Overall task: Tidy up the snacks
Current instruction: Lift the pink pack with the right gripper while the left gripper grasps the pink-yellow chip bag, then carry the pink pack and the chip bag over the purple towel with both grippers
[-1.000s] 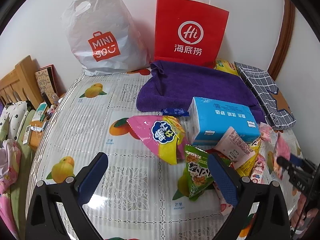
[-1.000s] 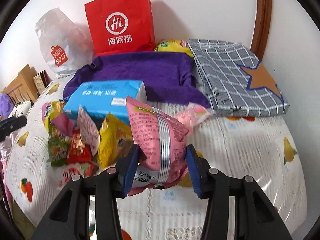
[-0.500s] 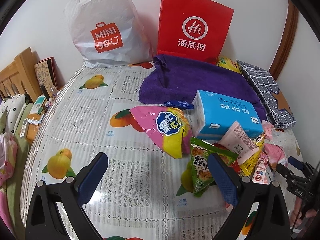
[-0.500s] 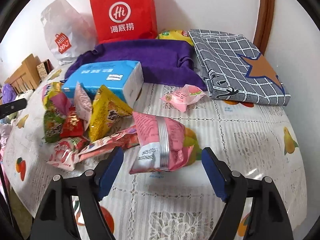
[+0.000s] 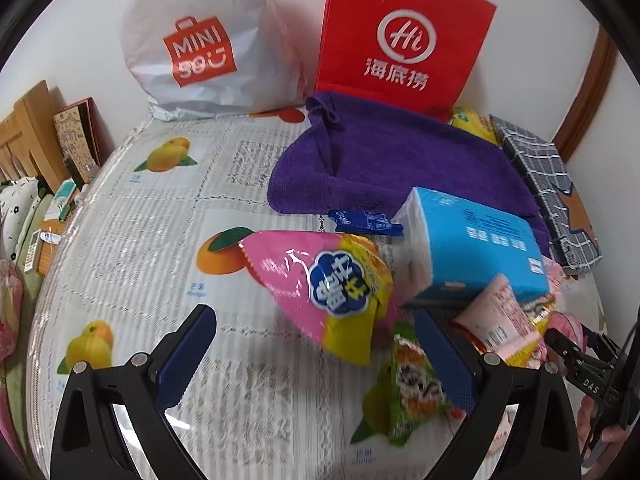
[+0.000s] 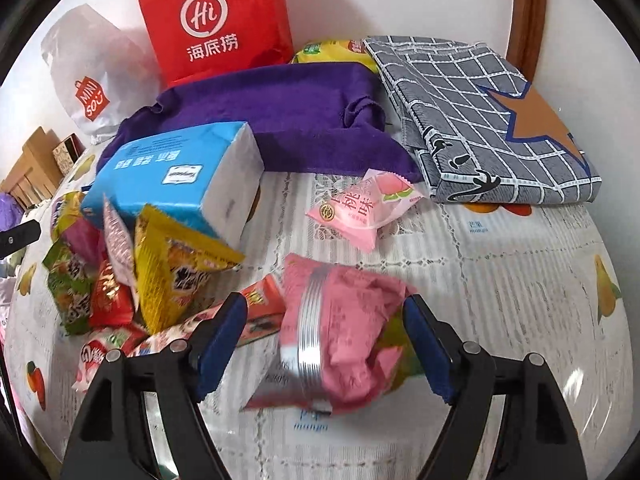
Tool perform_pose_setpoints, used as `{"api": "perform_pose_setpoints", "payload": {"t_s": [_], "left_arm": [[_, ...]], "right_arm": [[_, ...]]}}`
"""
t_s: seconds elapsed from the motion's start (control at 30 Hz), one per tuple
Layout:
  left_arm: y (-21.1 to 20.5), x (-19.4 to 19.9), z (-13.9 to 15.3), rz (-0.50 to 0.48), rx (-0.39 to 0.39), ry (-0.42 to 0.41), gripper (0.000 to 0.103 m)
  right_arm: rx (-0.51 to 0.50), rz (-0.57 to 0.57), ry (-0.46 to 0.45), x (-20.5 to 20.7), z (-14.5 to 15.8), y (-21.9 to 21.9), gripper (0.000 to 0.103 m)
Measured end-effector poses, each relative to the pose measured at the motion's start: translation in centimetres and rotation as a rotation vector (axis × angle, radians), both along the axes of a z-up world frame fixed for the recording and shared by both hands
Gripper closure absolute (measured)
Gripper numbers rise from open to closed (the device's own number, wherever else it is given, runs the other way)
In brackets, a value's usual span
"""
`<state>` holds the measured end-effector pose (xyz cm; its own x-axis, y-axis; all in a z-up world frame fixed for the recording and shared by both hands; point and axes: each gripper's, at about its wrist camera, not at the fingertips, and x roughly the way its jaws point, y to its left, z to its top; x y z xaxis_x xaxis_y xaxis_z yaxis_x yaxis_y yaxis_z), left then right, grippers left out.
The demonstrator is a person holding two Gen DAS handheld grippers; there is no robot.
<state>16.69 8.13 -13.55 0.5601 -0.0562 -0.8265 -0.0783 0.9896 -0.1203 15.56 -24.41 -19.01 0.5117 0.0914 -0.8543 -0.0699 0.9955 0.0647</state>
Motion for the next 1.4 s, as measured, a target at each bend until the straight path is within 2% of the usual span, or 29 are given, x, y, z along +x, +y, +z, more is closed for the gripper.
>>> {"api": "perform_pose_setpoints", "payload": {"t_s": [0.1,0.13,0.17,0.3,0.43,0.57,0.67,1.03,1.4], "left_arm": [[-0.1,1.2,-0.9,0.002,-0.02,0.022,0.003],[-0.2,1.5,-1.1,0.004,-0.021,0.03,0.003],[-0.2,1.9,-1.5,0.003,-0.028,0.042,0.008],[-0.3,3.0,-2.7,-0.008,-0.073,0.077,0.017],[-0.4,3.2,-2.8,-0.035,-0.14,0.074,0.043],[-0.6,2.7,-2.3,-0.044,-0.122,0.06,0.051],[0.0,1.9,-1.8,-0.038,-0.142,0.06,0.051],[2.2,-2.5,2.6,0.003,-0.113,-0.033,0.051],[0.4,-6.7,6.7,-0.045,-0.114,-0.11,0.051]], "right_arm": [[0.006,-0.012,0.015,0.4,-0.4,-0.4,0.034],[0.02,-0.02,0.031,0.6,-0.7,-0.6,0.04],[0.034,-0.022,0.046,0.7,-0.9,-0.9,0.046],[0.024,-0.012,0.035,0.6,-1.1,-1.1,0.049],[-0.003,-0.015,0.007,0.0,-1.2,-0.9,0.052],[-0.012,-0.014,0.001,-0.5,-0.9,-0.9,0.053],[-0.022,-0.028,-0.01,-1.0,-0.1,-1.0,0.054],[0.011,-0.063,-0.067,-3.3,4.0,-1.1,0.054],[0.019,-0.036,-0.142,-6.1,8.6,1.4,0.054]]}}
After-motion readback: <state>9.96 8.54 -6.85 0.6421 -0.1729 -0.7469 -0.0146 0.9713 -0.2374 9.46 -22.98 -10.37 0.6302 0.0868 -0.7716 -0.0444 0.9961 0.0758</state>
